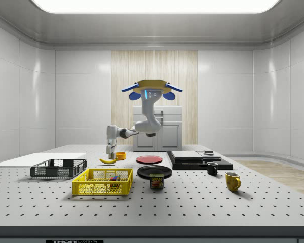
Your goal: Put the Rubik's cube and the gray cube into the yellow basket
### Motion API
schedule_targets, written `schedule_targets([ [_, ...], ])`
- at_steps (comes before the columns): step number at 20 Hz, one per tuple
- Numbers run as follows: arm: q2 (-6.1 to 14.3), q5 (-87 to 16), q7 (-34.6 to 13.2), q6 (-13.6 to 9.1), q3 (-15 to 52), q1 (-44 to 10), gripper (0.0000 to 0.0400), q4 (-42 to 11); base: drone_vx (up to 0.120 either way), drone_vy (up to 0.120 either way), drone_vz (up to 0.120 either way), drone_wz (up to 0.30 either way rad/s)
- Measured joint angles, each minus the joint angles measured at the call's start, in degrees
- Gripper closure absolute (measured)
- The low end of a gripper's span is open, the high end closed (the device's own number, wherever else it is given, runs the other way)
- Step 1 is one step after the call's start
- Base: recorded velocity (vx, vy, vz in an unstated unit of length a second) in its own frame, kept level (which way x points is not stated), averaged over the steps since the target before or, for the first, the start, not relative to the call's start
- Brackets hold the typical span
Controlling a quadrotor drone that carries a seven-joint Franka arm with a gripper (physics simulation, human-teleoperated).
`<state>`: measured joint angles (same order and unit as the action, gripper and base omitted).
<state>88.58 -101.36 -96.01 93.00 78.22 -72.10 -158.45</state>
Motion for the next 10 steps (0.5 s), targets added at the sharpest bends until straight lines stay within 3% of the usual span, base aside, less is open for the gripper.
schedule_targets([
  [10, 0.55, 0.27, -0.09, 0.49, 0.07, -0.12, 0.015, 0.01, 0.0, 0.12, 0.0, 0.0],
])
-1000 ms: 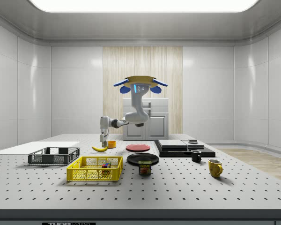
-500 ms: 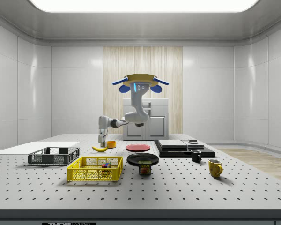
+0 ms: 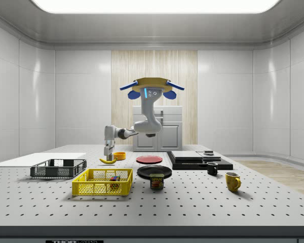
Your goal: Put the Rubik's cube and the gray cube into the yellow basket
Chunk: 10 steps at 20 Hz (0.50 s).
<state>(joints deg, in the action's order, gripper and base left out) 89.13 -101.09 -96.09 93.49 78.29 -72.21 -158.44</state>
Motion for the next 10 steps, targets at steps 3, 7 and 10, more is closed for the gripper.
schedule_targets([
  [3, 0.15, 0.06, -0.02, 0.13, 0.01, -0.03, 0.015, 0.01, 0.0, 0.12, 0.0, 0.0],
  [7, 0.33, 0.14, -0.05, 0.3, 0.02, -0.07, 0.015, 0.01, 0.0, 0.12, 0.0, 0.0],
  [10, 0.45, 0.19, -0.07, 0.42, 0.03, -0.1, 0.015, 0.02, 0.0, 0.12, 0.0, 0.0],
])
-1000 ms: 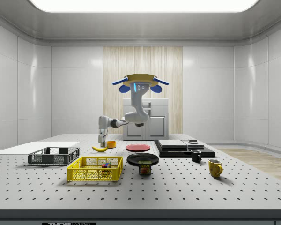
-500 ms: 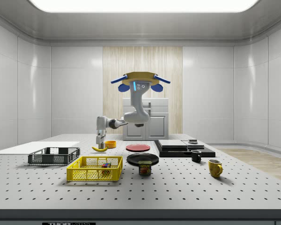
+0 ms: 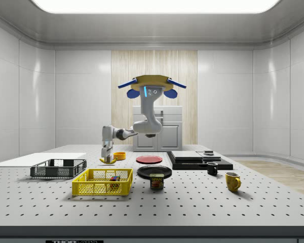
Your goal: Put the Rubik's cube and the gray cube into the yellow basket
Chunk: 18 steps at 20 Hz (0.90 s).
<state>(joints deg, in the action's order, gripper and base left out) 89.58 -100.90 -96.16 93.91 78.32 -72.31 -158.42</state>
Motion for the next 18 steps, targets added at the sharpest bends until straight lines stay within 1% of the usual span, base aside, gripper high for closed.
schedule_targets([
  [18, 0.6, 0.25, -0.09, 0.56, 0.03, -0.13, 0.015, 0.02, 0.0, 0.12, 0.0, 0.0],
])
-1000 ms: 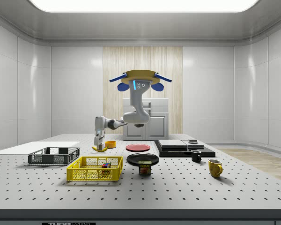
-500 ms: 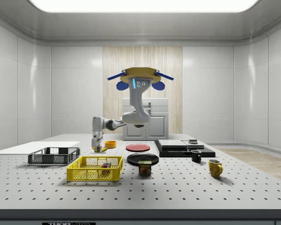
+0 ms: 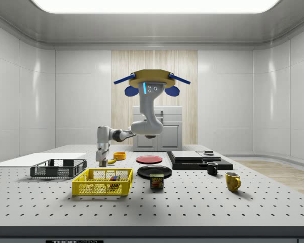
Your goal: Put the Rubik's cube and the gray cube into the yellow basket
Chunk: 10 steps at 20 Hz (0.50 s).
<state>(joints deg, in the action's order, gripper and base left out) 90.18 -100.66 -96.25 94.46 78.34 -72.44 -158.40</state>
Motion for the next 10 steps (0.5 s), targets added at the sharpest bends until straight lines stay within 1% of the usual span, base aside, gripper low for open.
schedule_targets([
  [1, 0.03, 0.01, 0.0, 0.02, 0.0, -0.01, 0.015, 0.0, 0.0, 0.12, -0.08, 0.0],
  [6, 0.15, 0.06, -0.02, 0.14, 0.01, -0.03, 0.015, 0.01, 0.0, 0.12, -0.12, 0.0],
  [7, 0.17, 0.07, -0.03, 0.16, 0.01, -0.04, 0.015, 0.01, 0.0, 0.12, -0.08, 0.0],
  [10, 0.24, 0.1, -0.04, 0.22, 0.01, -0.05, 0.015, 0.01, 0.0, 0.12, 0.0, 0.0],
])
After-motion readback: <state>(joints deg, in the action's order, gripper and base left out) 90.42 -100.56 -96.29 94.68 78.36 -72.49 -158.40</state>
